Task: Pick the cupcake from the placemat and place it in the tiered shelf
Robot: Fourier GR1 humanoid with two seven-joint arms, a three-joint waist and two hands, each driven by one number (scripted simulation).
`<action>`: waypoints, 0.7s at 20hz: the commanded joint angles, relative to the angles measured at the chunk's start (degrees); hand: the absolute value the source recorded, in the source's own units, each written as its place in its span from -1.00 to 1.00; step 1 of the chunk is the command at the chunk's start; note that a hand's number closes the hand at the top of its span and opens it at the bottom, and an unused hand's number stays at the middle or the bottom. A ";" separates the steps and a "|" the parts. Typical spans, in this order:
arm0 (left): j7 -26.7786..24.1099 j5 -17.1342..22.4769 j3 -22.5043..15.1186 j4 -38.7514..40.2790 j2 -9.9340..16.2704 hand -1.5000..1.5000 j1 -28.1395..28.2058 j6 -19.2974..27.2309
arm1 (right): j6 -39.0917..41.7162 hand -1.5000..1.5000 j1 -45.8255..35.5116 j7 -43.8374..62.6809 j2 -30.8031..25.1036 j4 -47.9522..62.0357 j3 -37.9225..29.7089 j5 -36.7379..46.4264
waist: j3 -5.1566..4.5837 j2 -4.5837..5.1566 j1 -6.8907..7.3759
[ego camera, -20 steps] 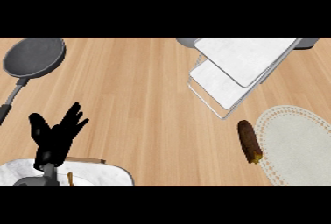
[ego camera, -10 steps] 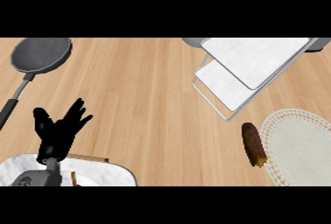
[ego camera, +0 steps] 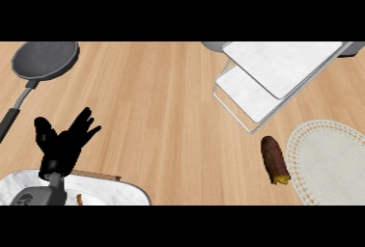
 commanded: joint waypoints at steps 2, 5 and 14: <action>-2.14 0.09 0.02 3.65 -0.29 0.00 2.18 -2.42 | -0.93 1.00 -4.19 -7.32 4.25 8.26 3.40 8.76 | -0.26 0.37 0.15; 0.46 -0.49 0.54 3.04 -0.41 0.00 -0.37 -0.59 | -3.92 1.00 -5.38 -11.01 6.98 10.74 5.03 13.97 | -0.24 0.30 -0.23; 0.42 -2.36 -0.95 1.85 -2.95 0.00 0.73 0.89 | -8.17 1.00 -11.16 -17.93 12.53 23.43 6.31 21.76 | -0.23 0.21 -0.21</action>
